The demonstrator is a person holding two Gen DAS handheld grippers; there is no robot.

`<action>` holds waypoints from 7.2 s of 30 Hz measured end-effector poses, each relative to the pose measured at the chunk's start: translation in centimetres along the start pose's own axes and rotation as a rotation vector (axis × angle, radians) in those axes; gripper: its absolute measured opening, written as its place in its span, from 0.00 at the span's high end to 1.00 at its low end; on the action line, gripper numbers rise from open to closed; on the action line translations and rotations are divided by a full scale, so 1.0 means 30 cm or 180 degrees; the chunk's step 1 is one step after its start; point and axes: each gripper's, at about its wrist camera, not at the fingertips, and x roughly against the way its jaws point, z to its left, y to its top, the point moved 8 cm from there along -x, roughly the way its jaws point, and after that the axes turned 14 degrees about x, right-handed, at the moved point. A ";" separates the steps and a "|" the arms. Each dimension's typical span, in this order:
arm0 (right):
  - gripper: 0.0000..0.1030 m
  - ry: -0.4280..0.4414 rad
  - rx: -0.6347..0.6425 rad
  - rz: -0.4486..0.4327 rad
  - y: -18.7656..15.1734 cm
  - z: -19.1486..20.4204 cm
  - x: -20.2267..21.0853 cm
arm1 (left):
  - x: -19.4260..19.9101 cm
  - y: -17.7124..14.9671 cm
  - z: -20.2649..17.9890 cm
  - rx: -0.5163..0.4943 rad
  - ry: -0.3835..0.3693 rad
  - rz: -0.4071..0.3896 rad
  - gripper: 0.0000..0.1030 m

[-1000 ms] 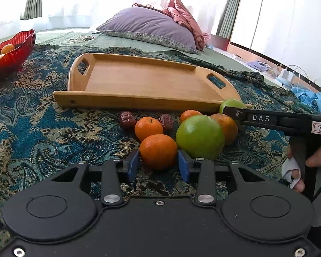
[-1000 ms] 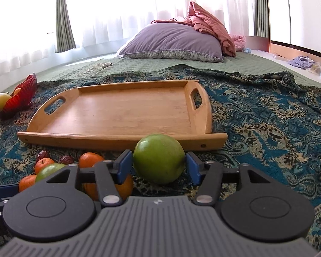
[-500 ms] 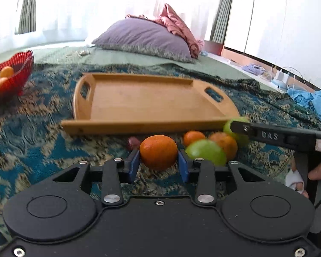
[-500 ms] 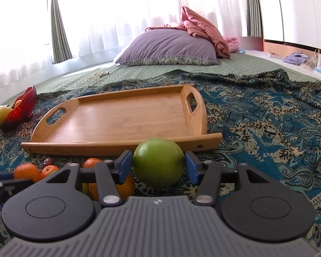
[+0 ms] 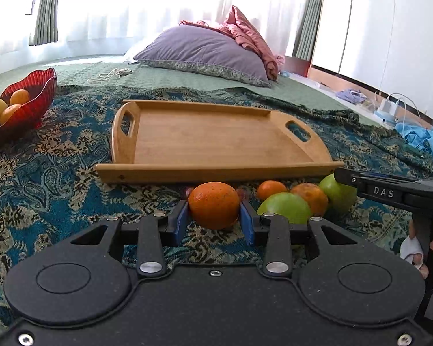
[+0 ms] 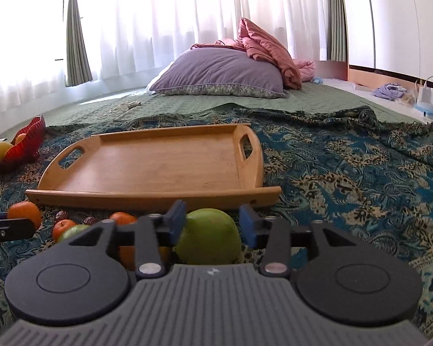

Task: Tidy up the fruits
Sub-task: 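Grasp a mandarin with the left gripper while the right gripper grasps the green apple, then lift and carry the mandarin and green apple over the wooden tray with both grippers, then lower the mandarin and green apple onto the tray and open both grippers, then withdraw both grippers from the tray back toward the remaining fruit, then grasp another mandarin with the left gripper while the right gripper grasps the large orange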

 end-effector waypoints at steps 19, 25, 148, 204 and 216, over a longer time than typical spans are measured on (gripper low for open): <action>0.26 0.0424 -0.0796 0.0392 -0.101 -0.046 -0.111 | -0.022 0.026 0.024 -0.0022 0.0049 -0.0016 0.65; 0.43 0.0332 -0.0477 0.0391 -0.088 -0.005 -0.111 | -0.036 0.056 0.033 0.0005 0.0077 -0.0031 0.65; 0.05 0.0667 0.0110 0.0062 0.161 0.063 -0.175 | -0.248 0.242 0.047 -0.0070 0.0356 0.0032 0.09; 0.35 0.0642 0.0773 -0.0137 -0.069 0.148 0.029 | -0.114 -0.025 0.041 -0.0272 0.0119 0.0127 0.47; 0.36 0.0718 0.0851 -0.0019 -0.061 0.204 -0.035 | -0.178 -0.043 -0.013 -0.0181 -0.0048 0.0249 0.68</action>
